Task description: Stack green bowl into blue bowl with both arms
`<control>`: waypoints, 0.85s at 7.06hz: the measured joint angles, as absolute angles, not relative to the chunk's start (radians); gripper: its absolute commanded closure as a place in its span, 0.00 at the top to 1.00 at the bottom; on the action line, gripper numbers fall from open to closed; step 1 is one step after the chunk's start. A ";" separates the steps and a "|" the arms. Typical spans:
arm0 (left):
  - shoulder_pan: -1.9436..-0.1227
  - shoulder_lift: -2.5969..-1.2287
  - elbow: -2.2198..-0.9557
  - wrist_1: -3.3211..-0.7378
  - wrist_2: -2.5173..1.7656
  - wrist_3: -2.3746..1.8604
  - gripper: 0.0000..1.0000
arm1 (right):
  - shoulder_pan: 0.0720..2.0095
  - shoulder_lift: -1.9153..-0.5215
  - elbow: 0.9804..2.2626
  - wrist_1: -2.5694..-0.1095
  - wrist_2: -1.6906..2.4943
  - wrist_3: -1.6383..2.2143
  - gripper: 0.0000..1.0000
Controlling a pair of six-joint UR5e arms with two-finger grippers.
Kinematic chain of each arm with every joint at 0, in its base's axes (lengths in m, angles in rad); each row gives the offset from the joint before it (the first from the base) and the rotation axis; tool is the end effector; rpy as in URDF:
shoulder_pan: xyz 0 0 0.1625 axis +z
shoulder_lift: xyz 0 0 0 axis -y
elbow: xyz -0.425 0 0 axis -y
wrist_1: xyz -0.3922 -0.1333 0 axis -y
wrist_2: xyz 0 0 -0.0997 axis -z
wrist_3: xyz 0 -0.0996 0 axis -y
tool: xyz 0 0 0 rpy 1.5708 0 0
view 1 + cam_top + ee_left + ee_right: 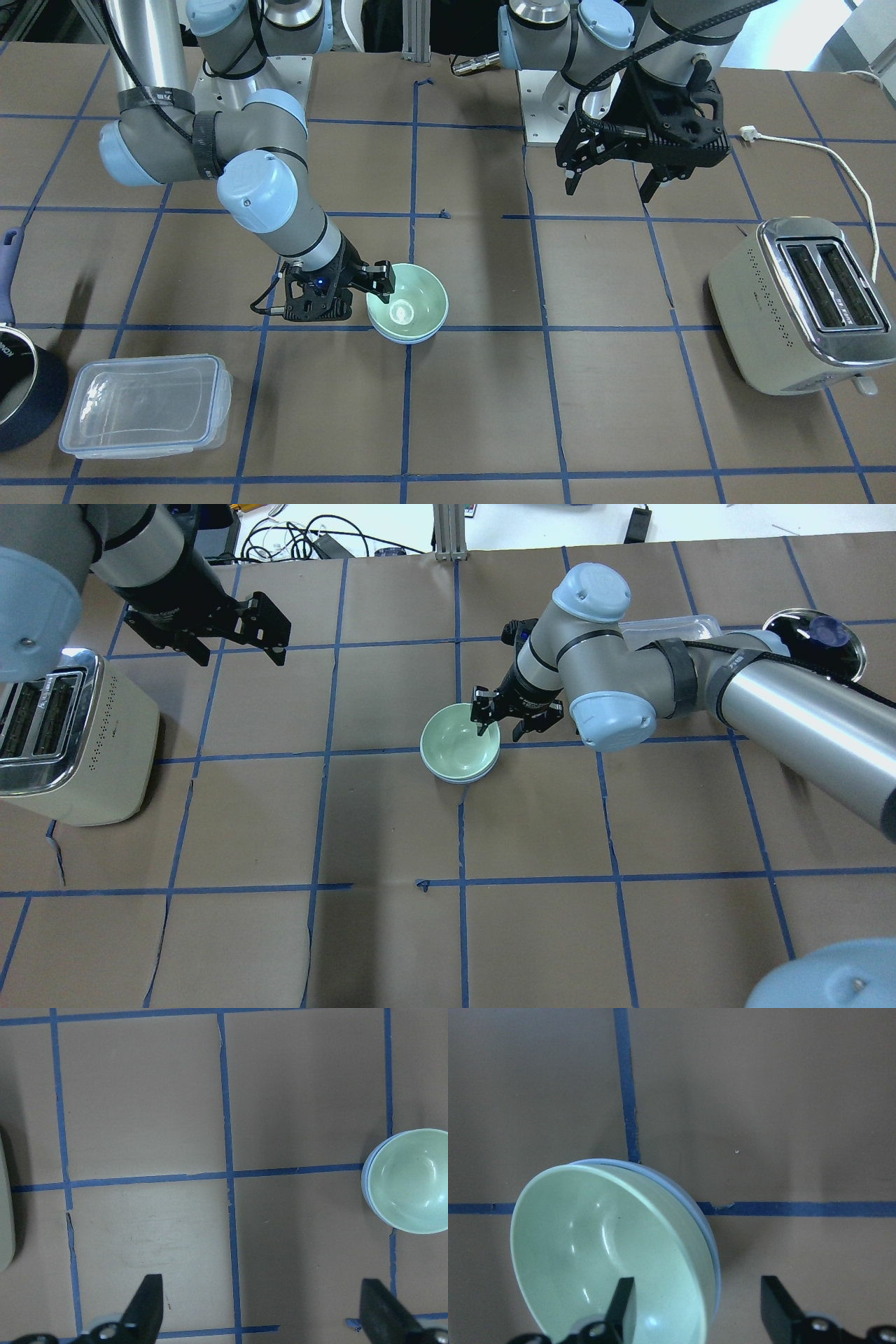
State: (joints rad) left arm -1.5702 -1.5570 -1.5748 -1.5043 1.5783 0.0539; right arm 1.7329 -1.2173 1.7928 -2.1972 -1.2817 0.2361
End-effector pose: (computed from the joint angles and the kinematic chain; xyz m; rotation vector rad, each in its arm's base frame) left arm -0.1323 -0.4934 0.4996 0.0830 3.1287 -0.1191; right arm 0.2533 -0.5469 0.2575 0.0948 2.8467 0.0109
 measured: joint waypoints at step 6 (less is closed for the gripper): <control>-1.566 -1.556 -1.572 -1.499 1.586 0.046 1.00 | 1.587 -1.330 1.428 -1.619 -1.463 0.222 1.00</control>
